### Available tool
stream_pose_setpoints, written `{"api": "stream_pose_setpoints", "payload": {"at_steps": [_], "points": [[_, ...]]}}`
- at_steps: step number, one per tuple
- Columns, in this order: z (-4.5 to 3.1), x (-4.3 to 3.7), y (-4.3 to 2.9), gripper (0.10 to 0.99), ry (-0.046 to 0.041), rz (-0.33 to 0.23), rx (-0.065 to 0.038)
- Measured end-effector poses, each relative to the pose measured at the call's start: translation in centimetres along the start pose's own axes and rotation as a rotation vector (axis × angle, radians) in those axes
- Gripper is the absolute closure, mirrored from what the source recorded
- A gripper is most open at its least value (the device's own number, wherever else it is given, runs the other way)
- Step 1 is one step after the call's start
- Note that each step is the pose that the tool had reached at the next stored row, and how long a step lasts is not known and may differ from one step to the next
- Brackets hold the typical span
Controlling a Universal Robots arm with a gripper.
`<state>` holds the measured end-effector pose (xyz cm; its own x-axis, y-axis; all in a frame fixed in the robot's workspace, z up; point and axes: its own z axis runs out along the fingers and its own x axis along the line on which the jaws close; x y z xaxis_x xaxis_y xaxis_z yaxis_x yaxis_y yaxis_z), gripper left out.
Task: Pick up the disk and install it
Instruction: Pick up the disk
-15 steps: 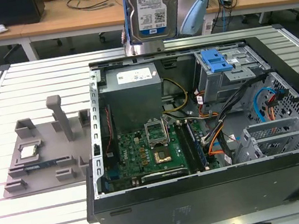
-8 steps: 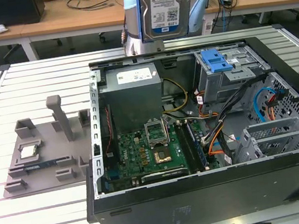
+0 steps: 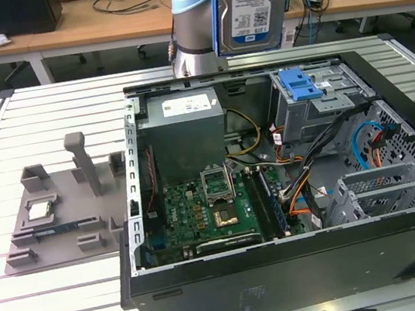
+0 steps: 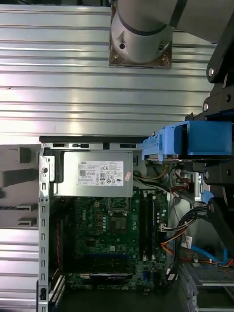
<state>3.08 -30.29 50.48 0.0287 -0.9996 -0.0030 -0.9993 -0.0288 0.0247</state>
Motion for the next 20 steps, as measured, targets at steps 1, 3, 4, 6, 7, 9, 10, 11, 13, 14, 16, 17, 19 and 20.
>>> {"api": "stream_pose_setpoints", "payload": {"at_steps": [1, 3, 4, 6, 7, 9, 10, 11, 13, 14, 16, 17, 19, 20], "points": [[0.00, 0.01, -0.25, 0.722, 0.0000, 0.000, 0.000], [-0.01, 0.01, -0.52, 0.722, 0.0001, 0.000, 0.000], [-0.02, 0.01, -0.58, 0.722, 0.0001, 0.000, 0.000], [-0.02, 0.02, -0.65, 0.722, 0.0000, 0.000, 0.000], [-0.02, 0.02, -0.66, 0.722, 0.0000, 0.000, 0.000], [-0.03, 0.18, -0.66, 0.722, 0.0001, 0.000, 0.000], [-0.02, 0.35, -0.66, 0.722, 0.0001, 0.000, 0.000], [-0.02, 0.58, -0.65, 0.722, -0.0001, 0.000, 0.000], [-0.02, 1.32, -0.63, 0.722, 0.0000, 0.000, 0.000], [-0.02, 2.01, -0.61, 0.722, 0.0001, 0.000, 0.000], [-0.02, 3.22, -0.57, 0.722, 0.0000, 0.000, 0.000], [-0.01, 3.58, -0.56, 0.722, -0.0001, 0.000, 0.000], [0.00, 4.28, -0.54, 0.722, -0.0001, 0.000, 0.000], [0.01, 4.62, -0.54, 0.722, -0.0001, 0.000, 0.000]]}}
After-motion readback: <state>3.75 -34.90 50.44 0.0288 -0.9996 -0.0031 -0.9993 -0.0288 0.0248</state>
